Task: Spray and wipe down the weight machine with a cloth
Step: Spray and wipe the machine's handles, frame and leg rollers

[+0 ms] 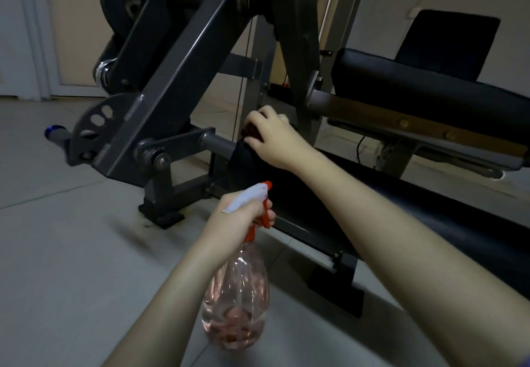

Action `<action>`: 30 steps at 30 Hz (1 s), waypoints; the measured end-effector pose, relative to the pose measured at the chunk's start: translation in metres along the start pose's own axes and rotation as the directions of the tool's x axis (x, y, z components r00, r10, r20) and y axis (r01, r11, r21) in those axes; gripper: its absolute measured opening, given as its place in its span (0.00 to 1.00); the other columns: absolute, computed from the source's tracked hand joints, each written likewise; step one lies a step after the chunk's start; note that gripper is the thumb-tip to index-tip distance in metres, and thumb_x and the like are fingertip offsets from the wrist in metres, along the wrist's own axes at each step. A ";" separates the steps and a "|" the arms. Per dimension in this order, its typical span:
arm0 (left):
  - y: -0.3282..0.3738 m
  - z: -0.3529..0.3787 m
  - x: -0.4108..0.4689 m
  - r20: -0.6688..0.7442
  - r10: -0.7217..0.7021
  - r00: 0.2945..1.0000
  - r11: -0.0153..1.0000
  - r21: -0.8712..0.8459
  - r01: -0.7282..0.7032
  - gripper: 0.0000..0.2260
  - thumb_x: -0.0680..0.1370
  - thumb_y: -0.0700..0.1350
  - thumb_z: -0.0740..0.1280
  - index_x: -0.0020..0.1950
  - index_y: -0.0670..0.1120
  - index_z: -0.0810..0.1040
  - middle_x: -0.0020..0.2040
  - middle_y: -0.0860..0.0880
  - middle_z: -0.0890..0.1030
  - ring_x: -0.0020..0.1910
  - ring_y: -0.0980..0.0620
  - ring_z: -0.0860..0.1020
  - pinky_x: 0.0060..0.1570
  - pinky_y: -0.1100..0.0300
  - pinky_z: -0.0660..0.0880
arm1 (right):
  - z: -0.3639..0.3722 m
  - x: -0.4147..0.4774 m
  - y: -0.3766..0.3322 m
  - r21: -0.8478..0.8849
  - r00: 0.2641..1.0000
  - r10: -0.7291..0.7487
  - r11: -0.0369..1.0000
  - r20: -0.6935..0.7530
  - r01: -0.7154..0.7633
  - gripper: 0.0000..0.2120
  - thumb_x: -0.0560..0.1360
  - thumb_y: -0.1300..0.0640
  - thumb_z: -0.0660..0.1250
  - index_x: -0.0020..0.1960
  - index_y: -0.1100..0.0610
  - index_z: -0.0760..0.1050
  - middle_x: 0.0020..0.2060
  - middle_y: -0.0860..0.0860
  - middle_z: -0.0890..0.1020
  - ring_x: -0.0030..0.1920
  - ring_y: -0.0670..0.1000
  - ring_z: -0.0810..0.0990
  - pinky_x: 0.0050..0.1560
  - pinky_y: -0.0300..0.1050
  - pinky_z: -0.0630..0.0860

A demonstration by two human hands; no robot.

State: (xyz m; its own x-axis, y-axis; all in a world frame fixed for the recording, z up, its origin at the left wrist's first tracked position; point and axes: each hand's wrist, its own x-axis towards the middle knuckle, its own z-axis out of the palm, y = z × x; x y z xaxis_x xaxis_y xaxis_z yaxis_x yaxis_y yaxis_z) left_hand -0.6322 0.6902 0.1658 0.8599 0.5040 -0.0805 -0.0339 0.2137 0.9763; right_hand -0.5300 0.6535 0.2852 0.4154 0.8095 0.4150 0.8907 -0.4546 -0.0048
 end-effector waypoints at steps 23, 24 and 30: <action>0.013 0.010 -0.092 0.026 0.264 0.964 0.933 0.247 -0.262 0.13 0.78 0.48 0.65 0.38 0.43 0.80 0.37 0.42 0.83 0.39 0.43 0.79 0.37 0.61 0.71 | -0.045 -0.076 0.057 0.121 0.993 0.115 0.986 0.038 -0.118 0.14 0.77 0.51 0.65 0.60 0.51 0.69 0.56 0.48 0.67 0.61 0.55 0.70 0.58 0.45 0.67; 0.015 0.004 -0.092 0.017 0.278 0.961 0.928 0.255 -0.273 0.13 0.79 0.48 0.64 0.37 0.44 0.80 0.38 0.42 0.83 0.40 0.41 0.79 0.39 0.60 0.72 | -0.042 -0.076 0.055 0.072 0.991 0.131 0.989 0.014 -0.131 0.15 0.77 0.51 0.64 0.61 0.51 0.68 0.59 0.51 0.67 0.63 0.57 0.69 0.60 0.48 0.68; 0.019 -0.010 -0.078 0.033 0.227 0.973 0.903 0.368 -0.223 0.12 0.74 0.53 0.66 0.39 0.45 0.80 0.37 0.46 0.83 0.35 0.52 0.78 0.36 0.57 0.70 | -0.010 -0.045 0.010 -0.084 0.986 0.094 0.991 -0.138 -0.107 0.19 0.79 0.53 0.61 0.68 0.56 0.66 0.68 0.57 0.64 0.66 0.62 0.64 0.61 0.54 0.69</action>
State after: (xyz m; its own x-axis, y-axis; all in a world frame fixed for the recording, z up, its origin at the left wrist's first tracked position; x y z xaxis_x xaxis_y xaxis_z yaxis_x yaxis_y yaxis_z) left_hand -0.7050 0.6634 0.1883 0.8463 0.5112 0.1498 -0.0348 -0.2276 0.9731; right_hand -0.5415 0.6090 0.2751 0.4681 0.7037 0.5345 0.8226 -0.5679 0.0272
